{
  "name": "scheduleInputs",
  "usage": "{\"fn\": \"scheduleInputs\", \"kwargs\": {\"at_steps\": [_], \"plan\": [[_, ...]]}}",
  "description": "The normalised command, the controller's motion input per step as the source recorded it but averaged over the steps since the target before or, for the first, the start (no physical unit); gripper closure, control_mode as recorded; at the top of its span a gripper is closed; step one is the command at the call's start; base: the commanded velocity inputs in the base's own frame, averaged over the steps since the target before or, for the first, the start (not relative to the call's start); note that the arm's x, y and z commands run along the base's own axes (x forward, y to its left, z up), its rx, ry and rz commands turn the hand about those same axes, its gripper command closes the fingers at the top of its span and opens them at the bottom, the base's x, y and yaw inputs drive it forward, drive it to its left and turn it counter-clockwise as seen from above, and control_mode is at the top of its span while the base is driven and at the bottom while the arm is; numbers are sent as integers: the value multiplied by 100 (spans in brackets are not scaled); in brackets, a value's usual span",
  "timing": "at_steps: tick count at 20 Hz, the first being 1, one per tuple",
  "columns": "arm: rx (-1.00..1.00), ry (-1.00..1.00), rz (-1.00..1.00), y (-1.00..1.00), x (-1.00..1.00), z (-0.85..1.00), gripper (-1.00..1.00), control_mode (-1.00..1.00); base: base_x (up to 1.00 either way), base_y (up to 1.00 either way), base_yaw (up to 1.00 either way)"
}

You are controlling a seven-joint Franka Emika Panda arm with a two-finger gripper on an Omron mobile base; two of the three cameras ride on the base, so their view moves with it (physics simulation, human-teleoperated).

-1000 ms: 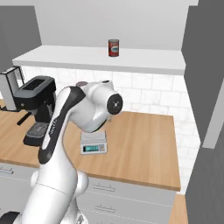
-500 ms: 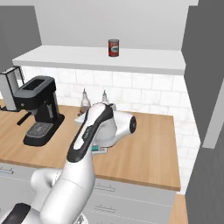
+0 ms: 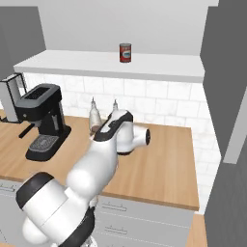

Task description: Pick the jam and place it on the digital scale for weighing, and close the cabinet.

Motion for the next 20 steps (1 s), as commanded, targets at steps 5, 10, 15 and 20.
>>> {"fn": "scheduleInputs", "kwargs": {"at_steps": [5, 10, 15, 20], "plan": [[-5, 1, 1, 8, 33, -36, 100, -100, 0, 0, 0], [-8, -1, 2, 9, 32, -44, 100, -100, 0, 0, 0], [-1, -2, 1, 0, 18, -32, 100, -100, 0, 0, 0], [0, -1, 0, 0, 10, -26, 100, -100, 0, 0, 0]]}}
